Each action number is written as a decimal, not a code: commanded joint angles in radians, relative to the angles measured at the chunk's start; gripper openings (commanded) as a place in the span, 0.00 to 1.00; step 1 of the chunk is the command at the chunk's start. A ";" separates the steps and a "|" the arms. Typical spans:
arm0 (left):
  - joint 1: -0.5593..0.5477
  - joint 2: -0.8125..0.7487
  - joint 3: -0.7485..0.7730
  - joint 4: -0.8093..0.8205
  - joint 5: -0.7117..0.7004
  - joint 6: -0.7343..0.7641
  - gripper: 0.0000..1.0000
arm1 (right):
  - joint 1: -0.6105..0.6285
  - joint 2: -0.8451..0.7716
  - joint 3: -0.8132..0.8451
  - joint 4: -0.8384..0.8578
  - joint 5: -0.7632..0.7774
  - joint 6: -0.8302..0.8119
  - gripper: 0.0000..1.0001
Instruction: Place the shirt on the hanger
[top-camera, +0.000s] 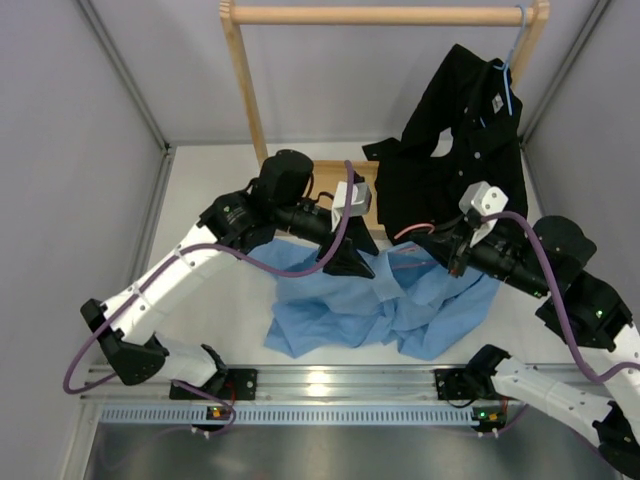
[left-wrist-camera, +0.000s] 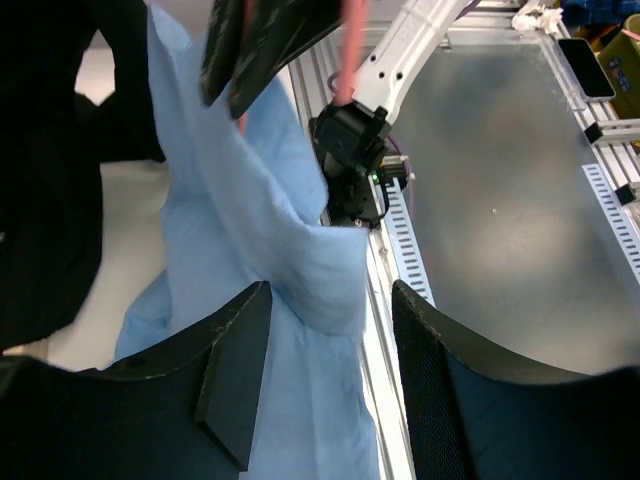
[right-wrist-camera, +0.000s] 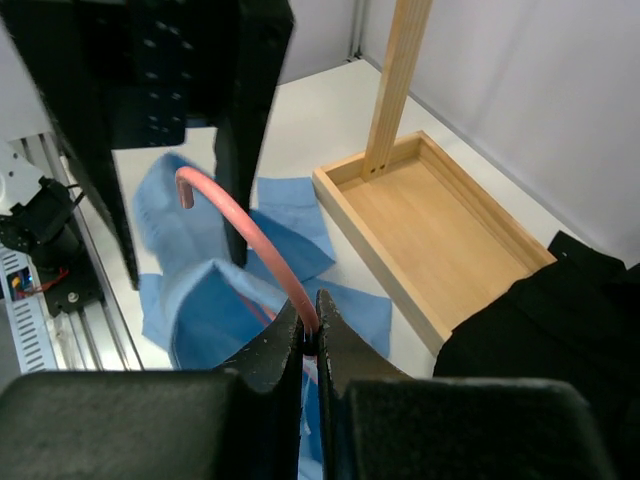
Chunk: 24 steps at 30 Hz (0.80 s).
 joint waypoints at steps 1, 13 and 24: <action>0.001 -0.046 -0.033 0.127 0.041 -0.035 0.56 | 0.004 0.011 0.010 0.061 0.056 0.003 0.00; 0.001 0.005 -0.066 0.127 -0.166 -0.055 0.68 | 0.004 0.003 0.026 0.102 0.009 0.046 0.00; 0.001 -0.047 -0.153 0.317 -0.224 -0.101 0.63 | 0.004 0.020 0.033 0.145 -0.008 0.097 0.00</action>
